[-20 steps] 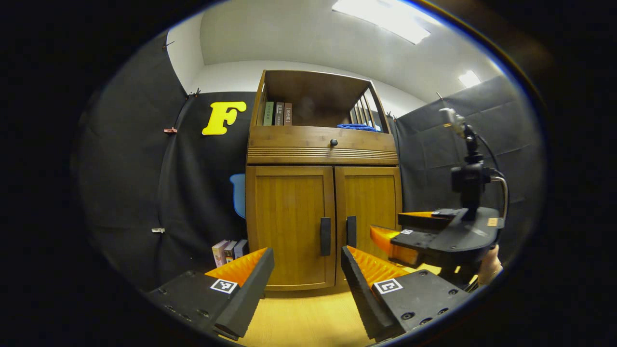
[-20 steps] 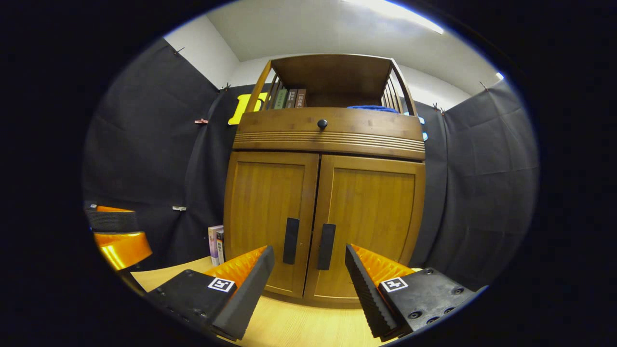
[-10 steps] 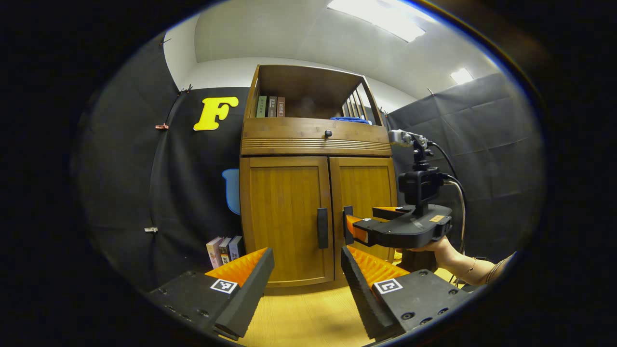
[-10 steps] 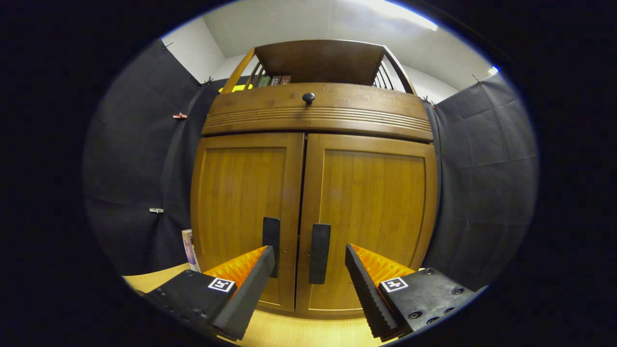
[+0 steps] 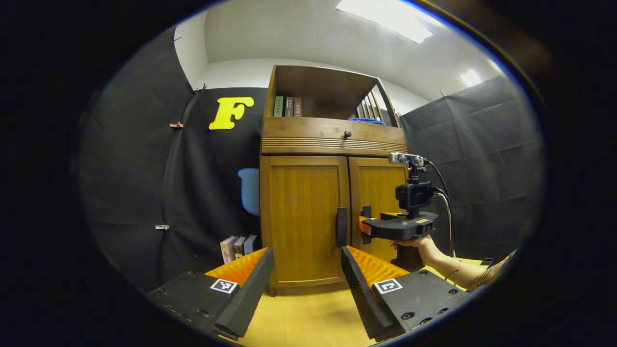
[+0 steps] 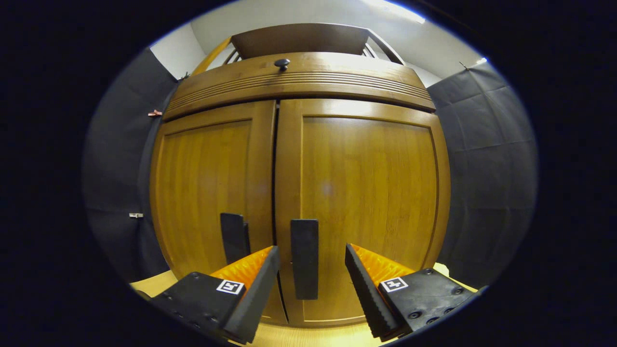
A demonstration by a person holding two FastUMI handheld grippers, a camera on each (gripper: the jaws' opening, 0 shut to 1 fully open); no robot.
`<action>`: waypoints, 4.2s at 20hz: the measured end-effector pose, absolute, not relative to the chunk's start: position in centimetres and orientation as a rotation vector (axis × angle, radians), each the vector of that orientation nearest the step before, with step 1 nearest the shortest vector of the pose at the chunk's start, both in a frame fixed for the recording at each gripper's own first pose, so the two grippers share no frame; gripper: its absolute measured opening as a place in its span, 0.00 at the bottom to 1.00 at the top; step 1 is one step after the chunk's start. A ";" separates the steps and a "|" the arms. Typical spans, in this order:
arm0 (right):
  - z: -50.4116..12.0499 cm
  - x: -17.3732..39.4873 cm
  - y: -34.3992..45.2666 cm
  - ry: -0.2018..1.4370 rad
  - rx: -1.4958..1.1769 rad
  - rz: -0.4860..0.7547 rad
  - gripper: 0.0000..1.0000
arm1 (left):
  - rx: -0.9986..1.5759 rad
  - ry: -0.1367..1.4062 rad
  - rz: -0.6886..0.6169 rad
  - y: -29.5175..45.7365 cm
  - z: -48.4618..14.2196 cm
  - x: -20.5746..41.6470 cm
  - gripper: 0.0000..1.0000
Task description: Open the right door of the double-door shoe cabinet with the right hand, and open the left door with the left hand.
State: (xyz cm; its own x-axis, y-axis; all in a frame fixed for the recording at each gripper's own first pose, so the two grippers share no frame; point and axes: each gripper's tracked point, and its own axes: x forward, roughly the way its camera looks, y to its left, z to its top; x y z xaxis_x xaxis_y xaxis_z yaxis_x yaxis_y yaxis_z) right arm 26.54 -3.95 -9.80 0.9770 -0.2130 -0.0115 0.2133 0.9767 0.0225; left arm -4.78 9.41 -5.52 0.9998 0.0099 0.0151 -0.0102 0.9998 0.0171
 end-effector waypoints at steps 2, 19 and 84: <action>-10.4 27.4 -4.3 0.029 0.050 -0.198 0.87 | 0.019 -0.026 0.022 10.0 -5.2 -4.9 0.87; -11.7 28.3 -3.8 0.091 -0.007 -0.148 0.19 | 0.014 -0.012 0.105 12.0 -5.4 -5.5 0.87; -6.6 -2.3 -26.9 0.100 -0.038 -0.354 0.12 | 0.020 0.047 -0.113 -4.1 -7.5 -3.4 0.89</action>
State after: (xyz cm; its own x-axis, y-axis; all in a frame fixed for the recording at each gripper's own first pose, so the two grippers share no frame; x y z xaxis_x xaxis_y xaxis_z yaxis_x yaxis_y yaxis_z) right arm -2.33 -26.87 -6.59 0.9331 -0.3478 -0.0915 0.3441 0.9373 -0.0548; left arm -3.39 -4.15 -7.47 0.9925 -0.1119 -0.0484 0.1128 0.9935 0.0175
